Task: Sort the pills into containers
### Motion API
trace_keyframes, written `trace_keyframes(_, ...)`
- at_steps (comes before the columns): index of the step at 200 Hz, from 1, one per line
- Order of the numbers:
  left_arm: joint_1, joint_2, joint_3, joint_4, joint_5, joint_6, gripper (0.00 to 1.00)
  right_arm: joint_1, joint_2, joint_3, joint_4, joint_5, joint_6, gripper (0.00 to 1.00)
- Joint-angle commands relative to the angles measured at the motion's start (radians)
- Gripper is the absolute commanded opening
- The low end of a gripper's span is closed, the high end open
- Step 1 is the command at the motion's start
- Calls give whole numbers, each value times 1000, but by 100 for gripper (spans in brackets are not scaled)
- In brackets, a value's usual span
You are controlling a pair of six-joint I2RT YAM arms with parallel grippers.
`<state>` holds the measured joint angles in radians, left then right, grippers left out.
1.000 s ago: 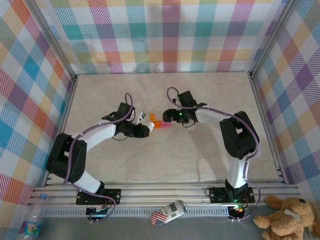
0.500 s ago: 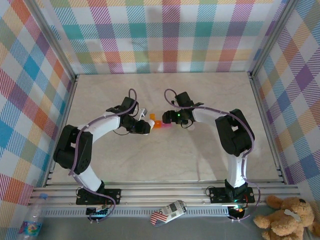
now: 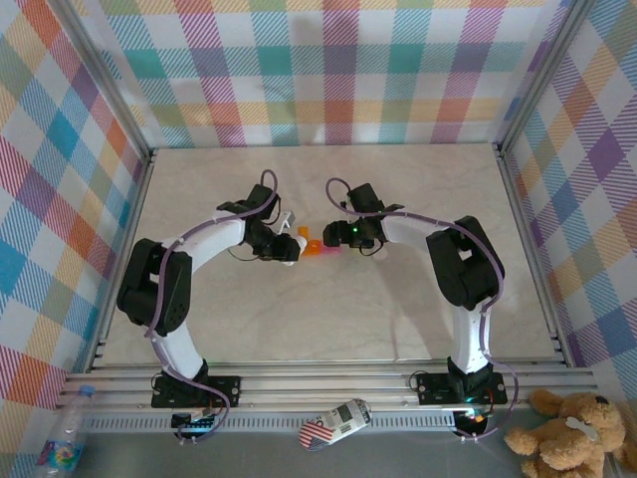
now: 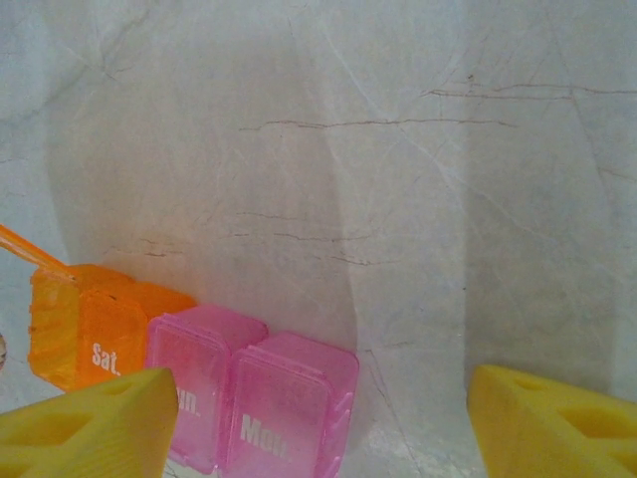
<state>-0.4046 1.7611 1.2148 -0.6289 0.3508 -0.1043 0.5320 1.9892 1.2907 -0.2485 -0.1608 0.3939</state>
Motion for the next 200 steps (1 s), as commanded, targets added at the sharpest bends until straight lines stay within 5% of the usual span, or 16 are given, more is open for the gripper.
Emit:
trace_keyframes(1, -11, 19, 41, -69, -27, 11, 0, 9, 26, 21, -9, 4, -15, 76)
trace_keyframes(200, -43, 146, 231, -243, -106, 36, 0, 11, 51, 24, -13, 1, -12, 76)
